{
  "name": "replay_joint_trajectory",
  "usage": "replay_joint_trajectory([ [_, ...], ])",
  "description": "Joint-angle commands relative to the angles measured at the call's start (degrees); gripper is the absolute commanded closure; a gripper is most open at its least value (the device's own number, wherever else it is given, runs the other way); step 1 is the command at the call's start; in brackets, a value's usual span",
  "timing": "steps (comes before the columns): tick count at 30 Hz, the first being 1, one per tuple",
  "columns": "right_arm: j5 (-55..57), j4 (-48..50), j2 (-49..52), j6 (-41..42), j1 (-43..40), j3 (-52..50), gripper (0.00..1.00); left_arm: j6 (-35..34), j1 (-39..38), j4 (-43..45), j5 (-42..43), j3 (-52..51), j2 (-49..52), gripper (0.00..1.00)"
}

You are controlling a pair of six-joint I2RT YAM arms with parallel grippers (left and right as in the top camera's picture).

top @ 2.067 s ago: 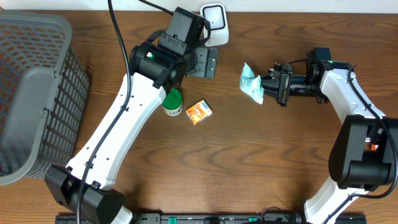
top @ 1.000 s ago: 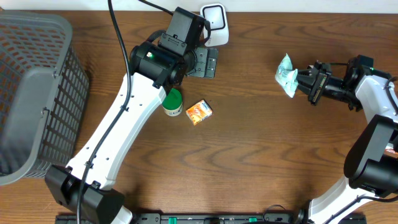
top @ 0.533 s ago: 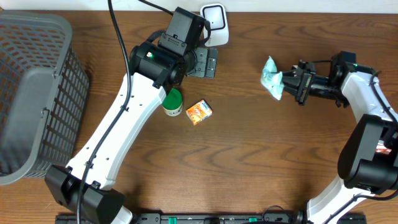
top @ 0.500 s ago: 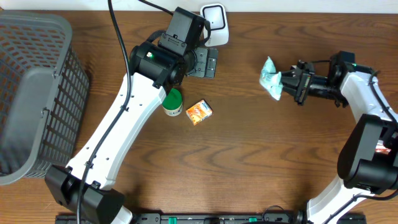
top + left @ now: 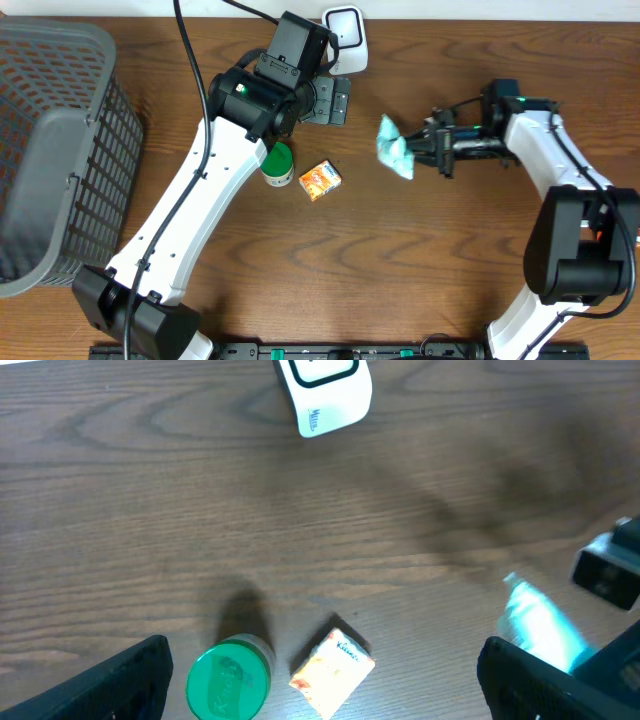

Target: Scan the item barcode

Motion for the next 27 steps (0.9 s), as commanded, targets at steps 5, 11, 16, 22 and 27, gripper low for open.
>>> replay_joint_trajectory([
  [5,0.7,-7.1,-0.4,7.0,5.4,0.5,0.84,1.0,0.2,0.0,-0.3,0.2,0.0,0.02],
  [11,1.2,-13.7,-0.4,10.1,6.3,0.5,0.68,1.0,0.2,0.0,-0.3,0.2,0.0,0.02],
  [16,1.9,-18.6,-0.4,10.1,6.2,0.5,0.64,1.0,0.2,0.0,-0.3,0.2,0.0,0.02],
  [22,6.3,-17.8,-0.4,10.0,6.6,0.5,0.52,1.0,0.2,0.0,-0.3,0.2,0.0,0.02],
  [27,16.8,-14.9,-0.4,9.9,6.2,0.5,0.14,1.0,0.2,0.0,-0.3,0.2,0.0,0.02],
])
